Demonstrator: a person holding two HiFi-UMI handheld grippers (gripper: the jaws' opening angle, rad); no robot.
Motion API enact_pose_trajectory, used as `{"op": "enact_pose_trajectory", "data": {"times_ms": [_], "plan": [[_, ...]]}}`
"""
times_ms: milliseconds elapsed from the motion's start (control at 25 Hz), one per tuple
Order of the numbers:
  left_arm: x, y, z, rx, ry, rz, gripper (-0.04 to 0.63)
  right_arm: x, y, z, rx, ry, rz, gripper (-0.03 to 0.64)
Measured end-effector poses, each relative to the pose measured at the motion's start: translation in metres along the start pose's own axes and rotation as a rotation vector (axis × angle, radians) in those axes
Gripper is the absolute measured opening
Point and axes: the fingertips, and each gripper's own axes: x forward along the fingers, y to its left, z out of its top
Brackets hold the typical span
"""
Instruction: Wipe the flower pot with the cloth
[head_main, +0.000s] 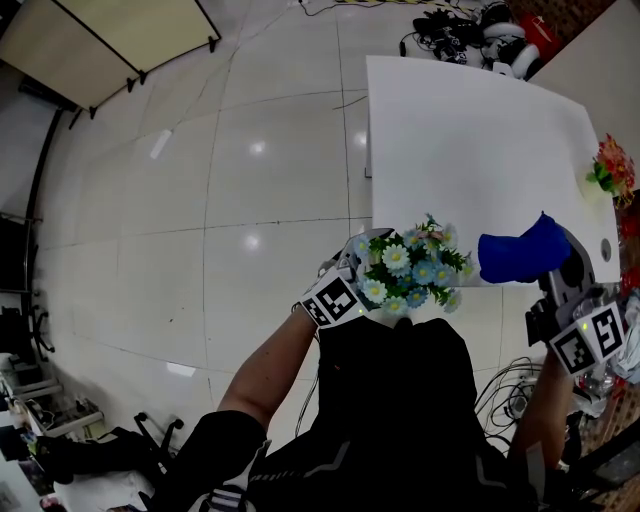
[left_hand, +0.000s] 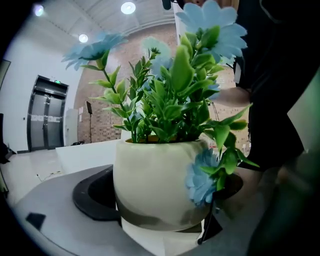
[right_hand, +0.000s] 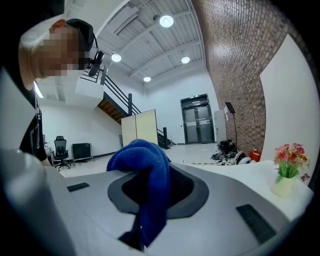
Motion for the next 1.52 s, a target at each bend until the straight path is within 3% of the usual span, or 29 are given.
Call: {"op": "enact_pose_trajectory", "data": {"times_ms": [360, 960, 1160, 1320, 1520], "plan": [[0.0, -0.003, 0.003, 0.013, -0.016, -0.013, 0.542, 0.001, -0.005, -0.006, 0.007, 0.001, 0.007, 0.064], [0.014, -0.008, 0.006, 0.037, 0.033, -0.03, 0.566, 0.003, -0.006, -0.011, 0.021, 0.017, 0.022, 0.064], [0.009, -0.003, 0.012, 0.003, 0.011, -0.01, 0.566, 0.004, -0.005, -0.003, 0.02, 0.012, 0.025, 0.064], [-0.003, 0.011, 0.054, -0.055, -0.021, 0.027, 0.566, -0.001, -0.003, 0.019, 0.039, 0.008, 0.036, 0.064], [-0.043, 0.04, 0.158, -0.153, -0.086, 0.091, 0.566, -0.012, 0.017, 0.09, 0.052, -0.05, 0.057, 0.064]]}}
